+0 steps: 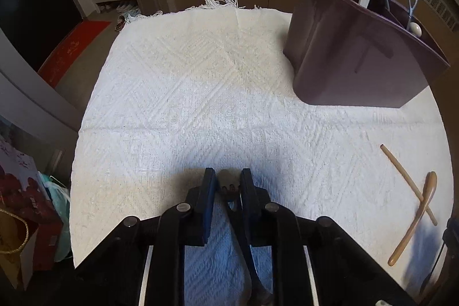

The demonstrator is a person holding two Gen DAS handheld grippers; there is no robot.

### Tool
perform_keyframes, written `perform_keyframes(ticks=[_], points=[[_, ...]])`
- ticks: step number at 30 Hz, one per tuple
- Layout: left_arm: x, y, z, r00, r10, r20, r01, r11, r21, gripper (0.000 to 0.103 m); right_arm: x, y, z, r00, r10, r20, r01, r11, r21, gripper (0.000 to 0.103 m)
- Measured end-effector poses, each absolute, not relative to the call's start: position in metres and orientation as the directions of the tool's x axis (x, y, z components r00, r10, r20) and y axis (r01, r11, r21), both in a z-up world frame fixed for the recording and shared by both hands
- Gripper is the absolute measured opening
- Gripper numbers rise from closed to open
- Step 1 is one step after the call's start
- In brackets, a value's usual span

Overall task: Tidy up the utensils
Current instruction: 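Lift the smiley spoon with the left tool while the right lifts the black-handled spoon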

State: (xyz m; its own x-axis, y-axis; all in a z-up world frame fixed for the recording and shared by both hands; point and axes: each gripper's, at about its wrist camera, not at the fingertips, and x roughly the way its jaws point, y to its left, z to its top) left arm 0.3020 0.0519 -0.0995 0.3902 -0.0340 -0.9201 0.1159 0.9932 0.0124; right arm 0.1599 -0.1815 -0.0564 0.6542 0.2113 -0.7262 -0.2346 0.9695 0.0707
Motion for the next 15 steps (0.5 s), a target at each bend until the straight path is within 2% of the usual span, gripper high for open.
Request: perform_keyframes(ticks=[4, 8, 15], points=[[0.277, 0.048, -0.079, 0.49, -0.041, -0.871, 0.133, 0.991, 0.027, 0.015, 0.158, -0.186, -0.053, 0.661, 0.205, -0.721, -0.219, 0.973, 0.076, 0.013], [0.243, 0.053, -0.043, 0.588, -0.119, -0.8, 0.146, 0.988, -0.04, 0.015, 0.154, -0.186, -0.043, 0.679, 0.197, -0.707, -0.215, 0.974, 0.065, 0.013], [0.177, 0.047, 0.026, 0.771, -0.198, -0.605, 0.243, 0.97, -0.009, 0.015, 0.148, -0.176, -0.018, 0.72, 0.186, -0.669, -0.213, 0.976, 0.043, 0.013]])
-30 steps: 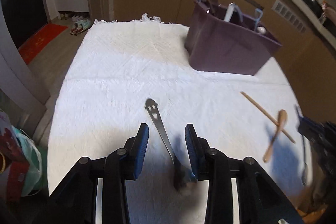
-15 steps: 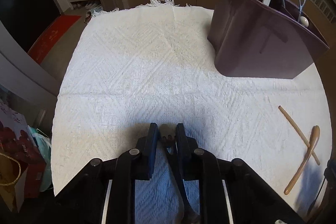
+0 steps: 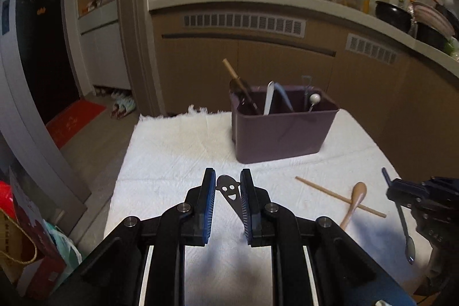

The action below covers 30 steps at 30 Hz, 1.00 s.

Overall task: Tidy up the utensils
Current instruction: 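Lift the smiley spoon with the left tool while the right lifts the black-handled spoon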

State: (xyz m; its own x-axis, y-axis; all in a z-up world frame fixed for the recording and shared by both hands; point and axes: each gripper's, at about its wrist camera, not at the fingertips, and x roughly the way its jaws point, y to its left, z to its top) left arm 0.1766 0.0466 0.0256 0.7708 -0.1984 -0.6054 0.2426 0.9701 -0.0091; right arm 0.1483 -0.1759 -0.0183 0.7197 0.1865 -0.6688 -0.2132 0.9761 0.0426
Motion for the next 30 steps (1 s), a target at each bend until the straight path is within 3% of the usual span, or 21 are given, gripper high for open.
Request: perform_keyframes(ticks=[9, 12, 20, 23, 27, 30], points=[[0.151, 0.04, 0.052, 0.82, -0.26, -0.51, 0.301, 0.954, -0.003, 0.014, 0.145, -0.163, 0.005, 0.75, 0.187, -0.634, -0.224, 0.974, 0.022, 0.013], [0.145, 0.038, 0.058, 0.832, -0.267, -0.487, 0.306, 0.952, 0.0, 0.004, 0.144, -0.162, 0.014, 0.763, 0.185, -0.62, -0.225, 0.974, 0.013, 0.013], [0.149, 0.023, 0.085, 0.859, -0.295, -0.418, 0.336, 0.942, 0.026, 0.004, 0.158, -0.172, 0.061, 0.82, 0.183, -0.543, -0.209, 0.978, 0.014, 0.013], [0.158, 0.017, 0.071, 0.809, -0.308, -0.501, 0.383, 0.922, 0.052, 0.006, 0.161, -0.175, 0.06, 0.816, 0.18, -0.55, -0.204, 0.979, 0.017, 0.013], [0.181, 0.017, 0.02, 0.646, -0.287, -0.707, 0.431, 0.902, 0.027, 0.034, 0.166, -0.176, 0.039, 0.776, 0.181, -0.604, -0.201, 0.979, 0.036, 0.013], [0.193, 0.023, -0.024, 0.526, -0.229, -0.819, 0.415, 0.91, 0.013, 0.036, 0.163, -0.173, 0.018, 0.751, 0.179, -0.635, -0.21, 0.977, 0.027, 0.013]])
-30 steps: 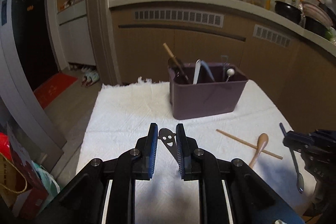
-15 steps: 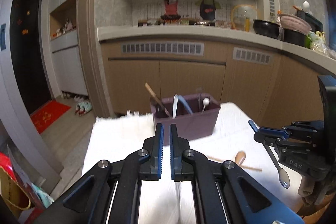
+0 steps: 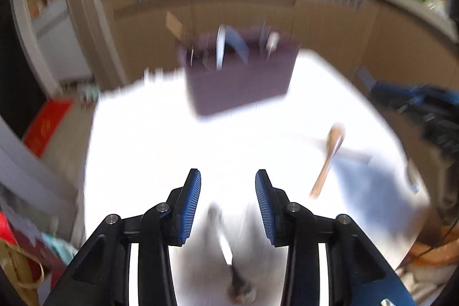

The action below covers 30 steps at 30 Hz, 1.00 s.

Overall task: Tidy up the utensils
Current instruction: 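Lift the smiley spoon with the left tool while the right lifts the black-handled spoon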

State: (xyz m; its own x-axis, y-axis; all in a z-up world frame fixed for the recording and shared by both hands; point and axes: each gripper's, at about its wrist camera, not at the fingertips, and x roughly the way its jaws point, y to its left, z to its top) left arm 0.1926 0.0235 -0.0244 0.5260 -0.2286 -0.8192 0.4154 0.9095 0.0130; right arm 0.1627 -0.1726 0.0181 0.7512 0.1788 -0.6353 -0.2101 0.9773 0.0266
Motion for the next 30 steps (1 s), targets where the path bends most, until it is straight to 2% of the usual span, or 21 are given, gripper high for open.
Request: perform_keyframes(ticks=[5, 15, 23, 25, 27, 30], points=[[0.198, 0.025, -0.075, 0.415, -0.165, -0.895, 0.387, 0.922, 0.009, 0.036, 0.162, -0.164, -0.024, 0.687, 0.199, -0.699, -0.256, 0.966, 0.023, 0.013], [0.218, 0.018, -0.098, 0.343, -0.137, -0.929, 0.374, 0.928, 0.001, 0.036, 0.177, -0.162, -0.074, 0.588, 0.223, -0.778, -0.291, 0.955, 0.054, 0.014], [0.213, 0.015, -0.096, 0.367, -0.153, -0.918, 0.389, 0.921, 0.002, 0.025, 0.208, -0.14, -0.094, 0.487, 0.287, -0.825, -0.402, 0.912, 0.081, 0.016], [0.212, 0.017, -0.096, 0.366, -0.165, -0.916, 0.392, 0.92, -0.009, 0.015, 0.218, -0.133, -0.098, 0.463, 0.296, -0.835, -0.416, 0.905, 0.09, 0.022], [0.208, 0.017, -0.096, 0.376, -0.17, -0.911, 0.399, 0.917, -0.006, 0.013, 0.225, -0.128, -0.102, 0.458, 0.288, -0.841, -0.42, 0.904, 0.081, 0.034], [0.204, 0.018, -0.096, 0.394, -0.179, -0.902, 0.404, 0.915, -0.005, 0.011, 0.231, -0.123, -0.102, 0.461, 0.28, -0.842, -0.42, 0.905, 0.072, 0.039]])
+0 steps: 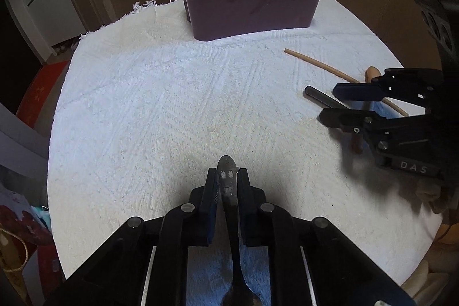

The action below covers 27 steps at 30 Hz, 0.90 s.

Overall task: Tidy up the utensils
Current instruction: 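Lift the smiley spoon with the left tool while the right lifts the black-handled spoon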

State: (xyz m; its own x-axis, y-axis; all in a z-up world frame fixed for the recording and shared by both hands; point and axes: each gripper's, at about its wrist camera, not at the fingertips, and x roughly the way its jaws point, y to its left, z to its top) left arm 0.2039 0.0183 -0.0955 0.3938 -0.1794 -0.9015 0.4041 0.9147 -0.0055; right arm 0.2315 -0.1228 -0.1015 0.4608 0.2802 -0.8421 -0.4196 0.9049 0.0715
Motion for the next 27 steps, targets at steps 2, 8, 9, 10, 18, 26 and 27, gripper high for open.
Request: perform_keyframes(ticks=[2, 8, 9, 10, 18, 26, 27], points=[[0.2, 0.02, -0.093, 0.402, -0.196, -0.894, 0.403, 0.915, -0.02, 0.011, 0.233, -0.12, -0.102, 0.452, 0.279, -0.847, -0.425, 0.903, 0.071, 0.039], [0.188, 0.023, -0.072, 0.488, -0.215, -0.846, 0.399, 0.917, -0.003, 0.011, 0.243, -0.101, -0.105, 0.453, 0.22, -0.864, -0.455, 0.89, -0.012, 0.014], [0.185, 0.024, -0.065, 0.504, -0.225, -0.834, 0.397, 0.918, -0.007, 0.011, 0.242, -0.1, -0.103, 0.449, 0.217, -0.867, -0.455, 0.89, -0.013, 0.013], [0.183, 0.024, -0.06, 0.517, -0.236, -0.823, 0.398, 0.917, -0.013, 0.005, 0.24, -0.1, -0.101, 0.455, 0.216, -0.864, -0.45, 0.893, -0.014, 0.013], [0.175, 0.032, -0.017, 0.617, -0.276, -0.737, 0.39, 0.921, -0.018, 0.001, 0.213, -0.125, -0.053, 0.533, 0.258, -0.805, -0.412, 0.911, 0.019, 0.013], [0.189, 0.028, -0.068, 0.458, -0.224, -0.86, 0.426, 0.905, -0.008, 0.027, 0.186, -0.141, -0.055, 0.555, 0.206, -0.806, -0.376, 0.926, -0.022, 0.013], [0.189, 0.027, -0.073, 0.45, -0.211, -0.868, 0.421, 0.907, -0.003, 0.028, 0.184, -0.141, -0.058, 0.553, 0.208, -0.807, -0.377, 0.926, -0.019, 0.013]])
